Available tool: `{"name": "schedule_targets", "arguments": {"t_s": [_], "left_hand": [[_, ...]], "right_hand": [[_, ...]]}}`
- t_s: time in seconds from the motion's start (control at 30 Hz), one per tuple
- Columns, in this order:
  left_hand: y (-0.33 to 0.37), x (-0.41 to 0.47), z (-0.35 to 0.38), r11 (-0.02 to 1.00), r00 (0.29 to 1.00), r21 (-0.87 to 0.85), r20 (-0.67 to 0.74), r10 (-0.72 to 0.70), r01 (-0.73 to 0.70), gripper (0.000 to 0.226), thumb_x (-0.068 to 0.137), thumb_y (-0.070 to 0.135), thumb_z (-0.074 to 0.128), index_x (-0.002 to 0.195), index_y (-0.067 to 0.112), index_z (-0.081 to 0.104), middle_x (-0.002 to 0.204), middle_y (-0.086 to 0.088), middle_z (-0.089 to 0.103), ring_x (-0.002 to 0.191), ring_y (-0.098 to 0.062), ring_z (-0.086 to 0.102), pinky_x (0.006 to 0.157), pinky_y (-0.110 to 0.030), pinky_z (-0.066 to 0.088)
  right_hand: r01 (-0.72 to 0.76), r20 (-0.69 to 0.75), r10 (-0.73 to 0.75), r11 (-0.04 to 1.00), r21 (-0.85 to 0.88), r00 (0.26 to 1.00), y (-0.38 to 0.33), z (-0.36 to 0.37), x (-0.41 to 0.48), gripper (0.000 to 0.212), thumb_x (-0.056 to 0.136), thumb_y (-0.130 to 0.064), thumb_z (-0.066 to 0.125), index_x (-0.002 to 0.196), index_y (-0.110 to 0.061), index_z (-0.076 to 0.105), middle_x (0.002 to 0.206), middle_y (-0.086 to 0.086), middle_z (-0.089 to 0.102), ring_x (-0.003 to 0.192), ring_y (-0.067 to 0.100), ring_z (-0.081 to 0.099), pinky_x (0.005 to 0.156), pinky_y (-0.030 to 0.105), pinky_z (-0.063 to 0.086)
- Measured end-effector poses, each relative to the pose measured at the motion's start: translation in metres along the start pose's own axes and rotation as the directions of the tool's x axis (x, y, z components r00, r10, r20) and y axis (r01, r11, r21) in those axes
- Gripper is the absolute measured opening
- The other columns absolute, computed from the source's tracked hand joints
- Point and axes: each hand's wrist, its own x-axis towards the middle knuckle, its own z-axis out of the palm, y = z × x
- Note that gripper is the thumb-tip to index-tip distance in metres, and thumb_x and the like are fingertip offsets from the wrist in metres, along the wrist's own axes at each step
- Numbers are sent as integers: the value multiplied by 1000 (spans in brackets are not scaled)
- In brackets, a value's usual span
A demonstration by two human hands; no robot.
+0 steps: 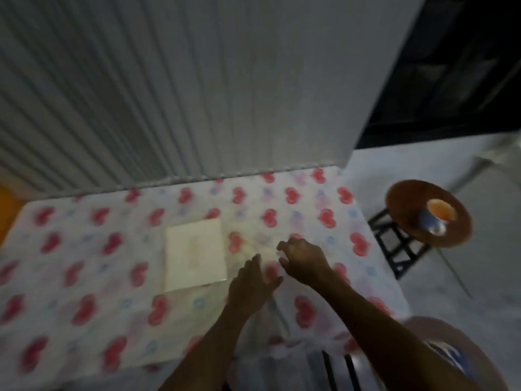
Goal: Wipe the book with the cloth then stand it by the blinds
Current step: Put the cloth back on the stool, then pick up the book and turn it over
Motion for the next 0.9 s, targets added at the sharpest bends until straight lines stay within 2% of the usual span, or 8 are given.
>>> {"name": "schedule_targets", "arguments": {"t_s": [0.17, 0.27, 0.33, 0.43, 0.53, 0.63, 0.8, 0.9], "left_hand": [[-93, -1, -59, 802, 916, -454, 97, -389, 388, 85, 83, 75, 57, 141, 15, 43, 130, -10, 64, 115, -31, 64, 99, -38, 50], [-138, -1, -73, 519, 839, -691, 246, -485, 503, 72, 87, 68, 59, 114, 1, 64, 106, -12, 72, 97, -29, 68, 101, -50, 51], [-158, 0, -76, 280, 767, -800, 312, -561, 530, 69, 86, 64, 64, 119, 3, 65, 109, -14, 71, 101, -30, 68, 99, -49, 54], [-174, 3, -87, -86, 702, -841, 499, -508, 535, 58, 84, 55, 74, 96, -2, 65, 77, -15, 65, 68, -28, 63, 65, -39, 59], [-180, 11, -98, -307, 655, -813, 582, -482, 496, 52, 83, 44, 79, 95, -1, 57, 85, -23, 60, 75, -34, 62, 55, -38, 59], [-182, 15, -105, -417, 626, -785, 619, -475, 459, 52, 85, 38, 80, 103, -1, 51, 104, -31, 64, 97, -45, 68, 61, -49, 60], [-194, 18, -105, -530, 648, -701, 688, -326, 477, 45, 88, 37, 76, 97, -3, 57, 88, -23, 56, 82, -31, 63, 71, -51, 57], [-198, 20, -102, -559, 652, -674, 703, -285, 482, 38, 89, 37, 74, 97, 5, 55, 70, -12, 48, 51, -19, 52, 84, -52, 57]], "right_hand": [[161, 109, -157, 986, -34, 982, -98, 5, 101, 32, 101, -34, 49, 127, -18, 58, 121, 9, 65, 109, 31, 64, 85, 43, 58], [209, 123, -205, 977, -27, 971, -145, 14, 154, 38, 100, -35, 54, 134, -17, 56, 128, 10, 64, 115, 30, 61, 92, 45, 56], [232, 108, -226, 972, -42, 968, -168, 21, 184, 40, 99, -33, 57, 135, -14, 56, 129, 12, 64, 116, 32, 60, 94, 46, 56], [256, 96, -245, 958, -127, 965, -188, 34, 216, 37, 98, -29, 59, 130, -11, 59, 124, 11, 67, 111, 32, 63, 96, 44, 55], [206, 136, -189, 970, -130, 973, -197, 43, 236, 38, 96, -29, 62, 129, -10, 59, 123, 11, 66, 110, 33, 63, 96, 45, 54], [156, 244, -128, 982, -102, 961, -203, 51, 246, 45, 96, -30, 61, 136, -11, 53, 130, 13, 60, 119, 34, 58, 99, 49, 53], [115, 268, -87, 989, -90, 959, -213, 63, 252, 39, 94, -22, 62, 130, -9, 55, 121, 14, 61, 106, 32, 64, 86, 44, 60], [99, 240, -65, 986, -131, 969, -217, 65, 257, 38, 95, -19, 59, 131, -9, 54, 118, 15, 61, 104, 34, 64, 85, 45, 60]]}}
